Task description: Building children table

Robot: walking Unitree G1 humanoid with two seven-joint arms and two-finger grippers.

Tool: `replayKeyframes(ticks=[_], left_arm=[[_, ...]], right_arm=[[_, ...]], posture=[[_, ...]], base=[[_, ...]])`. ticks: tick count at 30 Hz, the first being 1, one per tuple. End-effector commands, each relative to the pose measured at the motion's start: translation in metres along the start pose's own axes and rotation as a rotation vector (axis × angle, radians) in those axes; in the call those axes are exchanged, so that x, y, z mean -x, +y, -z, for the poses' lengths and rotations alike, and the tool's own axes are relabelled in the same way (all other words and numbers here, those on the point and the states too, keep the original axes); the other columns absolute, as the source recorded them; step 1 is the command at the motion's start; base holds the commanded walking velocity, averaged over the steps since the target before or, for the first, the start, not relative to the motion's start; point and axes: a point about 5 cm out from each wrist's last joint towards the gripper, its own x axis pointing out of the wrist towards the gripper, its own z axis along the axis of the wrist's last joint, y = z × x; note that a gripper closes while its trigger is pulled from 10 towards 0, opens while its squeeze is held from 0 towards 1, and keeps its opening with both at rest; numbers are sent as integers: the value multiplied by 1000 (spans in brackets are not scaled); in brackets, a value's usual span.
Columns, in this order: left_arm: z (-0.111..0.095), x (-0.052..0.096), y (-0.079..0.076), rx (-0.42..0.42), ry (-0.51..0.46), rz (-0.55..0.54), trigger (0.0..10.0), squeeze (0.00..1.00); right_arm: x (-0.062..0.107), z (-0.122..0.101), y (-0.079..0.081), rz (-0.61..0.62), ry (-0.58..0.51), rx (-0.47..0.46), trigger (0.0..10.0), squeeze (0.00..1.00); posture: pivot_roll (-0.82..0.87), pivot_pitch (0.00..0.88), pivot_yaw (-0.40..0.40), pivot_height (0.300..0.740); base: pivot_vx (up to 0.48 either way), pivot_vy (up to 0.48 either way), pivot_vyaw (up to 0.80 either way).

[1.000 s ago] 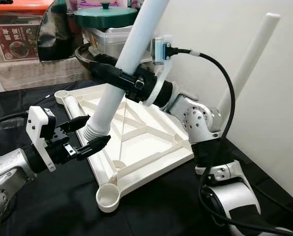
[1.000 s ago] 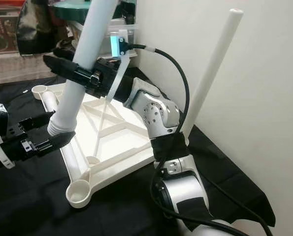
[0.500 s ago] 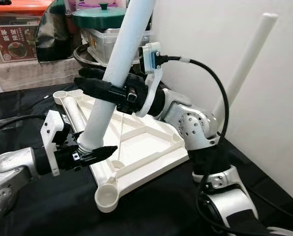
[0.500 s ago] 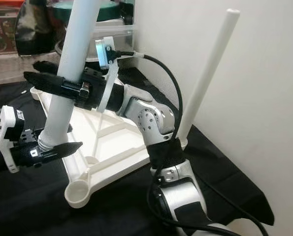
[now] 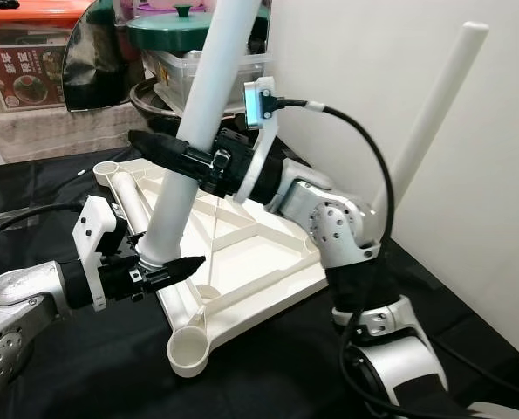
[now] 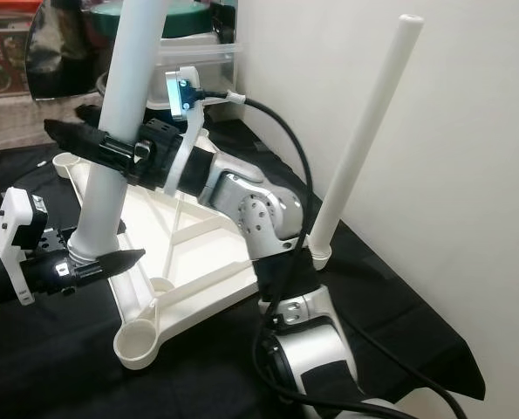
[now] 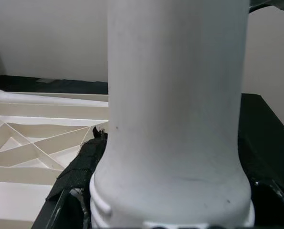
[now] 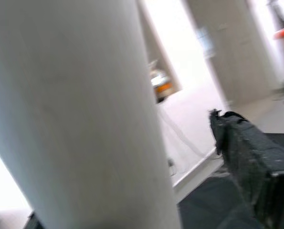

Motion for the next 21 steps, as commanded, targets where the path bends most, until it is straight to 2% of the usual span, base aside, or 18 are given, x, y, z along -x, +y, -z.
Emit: replayKeyframes(ticks=[1,2,3,4,6,8,10,13,18,21], left_arm=[[-5,-4,-3,-37,-12,20,9765,0],[-5,-5,2,-70,-18,-55,10000,0],[-5,-5,2,-70,-18,-55,10000,0],[-3,-8,5,-113,-18,-132,10000,0],[-3,-8,5,-113,-18,-132,10000,0],[9,-18,10,-193,41,-276,10000,0],[9,-18,10,-193,41,-276,10000,0],[22,-28,16,-258,136,-397,10000,0],[24,-33,15,-258,143,-424,10000,0],[26,-43,10,-242,137,-422,10000,0]], right_arm=[[0,-3,-5,60,-2,5,10000,835],[0,1,-10,155,-17,-37,10000,0],[0,1,-10,155,-17,-37,10000,0],[0,6,-14,226,-31,-100,10000,0],[0,6,-14,226,-31,-100,10000,0],[0,23,-16,315,-25,-194,10000,0],[0,23,-16,315,-25,-194,10000,0],[-1,37,-14,373,4,-235,10000,0],[-1,41,-16,420,6,-243,10000,0],[0,45,-18,465,-5,-256,10000,0]], posture=[[68,0,-79,740],[63,0,-71,740],[63,0,-71,740],[65,0,-76,740],[65,0,-76,740],[67,0,-79,740],[67,0,-79,740],[67,0,-80,740],[66,0,-77,740],[65,0,-75,740]], base=[[0,0,0],[0,0,0],[0,0,0],[0,0,0],[0,0,0],[0,0,0],[0,0,0],[0,0,0],[0,0,0],[0,0,0]])
